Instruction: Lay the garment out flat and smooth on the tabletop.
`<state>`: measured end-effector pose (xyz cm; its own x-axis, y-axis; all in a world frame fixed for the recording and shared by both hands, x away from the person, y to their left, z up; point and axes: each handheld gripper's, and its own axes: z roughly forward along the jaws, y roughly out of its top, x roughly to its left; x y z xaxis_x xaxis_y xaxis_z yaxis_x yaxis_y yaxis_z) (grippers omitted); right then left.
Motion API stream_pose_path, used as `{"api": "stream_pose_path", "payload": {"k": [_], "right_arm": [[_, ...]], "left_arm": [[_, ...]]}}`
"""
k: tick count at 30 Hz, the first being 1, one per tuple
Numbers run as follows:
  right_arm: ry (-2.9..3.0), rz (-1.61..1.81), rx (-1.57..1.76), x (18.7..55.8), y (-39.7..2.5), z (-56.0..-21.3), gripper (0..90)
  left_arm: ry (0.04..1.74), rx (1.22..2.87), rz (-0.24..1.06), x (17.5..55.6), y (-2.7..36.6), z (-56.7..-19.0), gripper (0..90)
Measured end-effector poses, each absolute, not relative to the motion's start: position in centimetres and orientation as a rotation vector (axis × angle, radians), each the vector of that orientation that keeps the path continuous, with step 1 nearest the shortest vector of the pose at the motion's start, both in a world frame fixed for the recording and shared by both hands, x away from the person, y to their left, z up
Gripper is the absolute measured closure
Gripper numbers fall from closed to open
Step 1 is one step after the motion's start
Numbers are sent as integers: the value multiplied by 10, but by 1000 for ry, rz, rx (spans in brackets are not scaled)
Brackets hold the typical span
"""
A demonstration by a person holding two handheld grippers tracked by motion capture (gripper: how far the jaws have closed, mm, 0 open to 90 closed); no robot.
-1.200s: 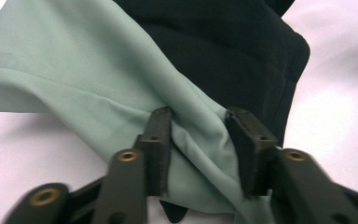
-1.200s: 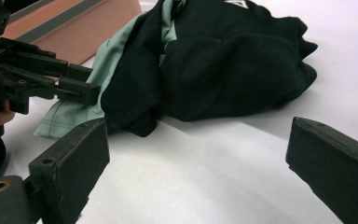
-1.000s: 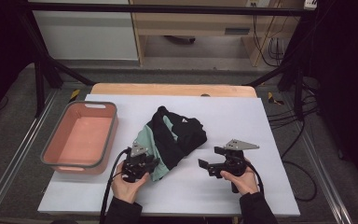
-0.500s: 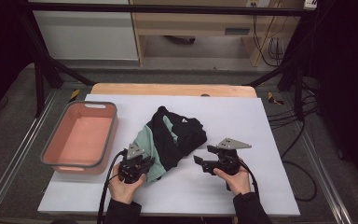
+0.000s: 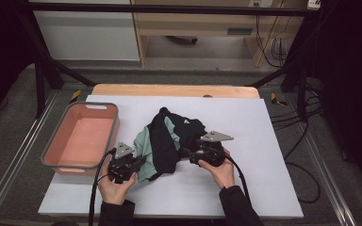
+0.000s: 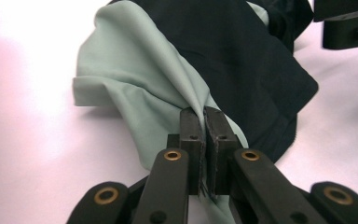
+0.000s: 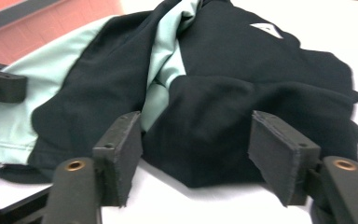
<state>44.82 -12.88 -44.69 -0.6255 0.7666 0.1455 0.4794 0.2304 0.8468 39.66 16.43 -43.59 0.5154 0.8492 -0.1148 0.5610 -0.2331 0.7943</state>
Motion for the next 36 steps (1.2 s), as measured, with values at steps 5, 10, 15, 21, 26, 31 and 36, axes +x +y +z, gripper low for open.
{"api": "stream_pose_path", "payload": {"k": [5,10,15,21,26,31,36], "right_arm": [[2206,1284,1201,461,-112,-460,372],[2212,1228,1238,468,-104,-471,567],[2198,1218,1230,464,-109,-468,849],[2182,1224,1211,456,-144,-440,892],[2092,1223,1218,444,-194,-412,896],[2045,1210,1225,439,-223,-399,896],[1964,1204,1229,435,-254,-380,898]], "left_arm": [[1152,1945,448,399,168,-432,864],[1151,1948,463,402,175,-424,864],[1162,1899,447,403,185,-422,864],[1156,1873,447,402,190,-417,865],[1137,1858,443,400,191,-412,865],[1111,1854,422,398,188,-409,865],[1080,1862,368,395,183,-413,865]]}}
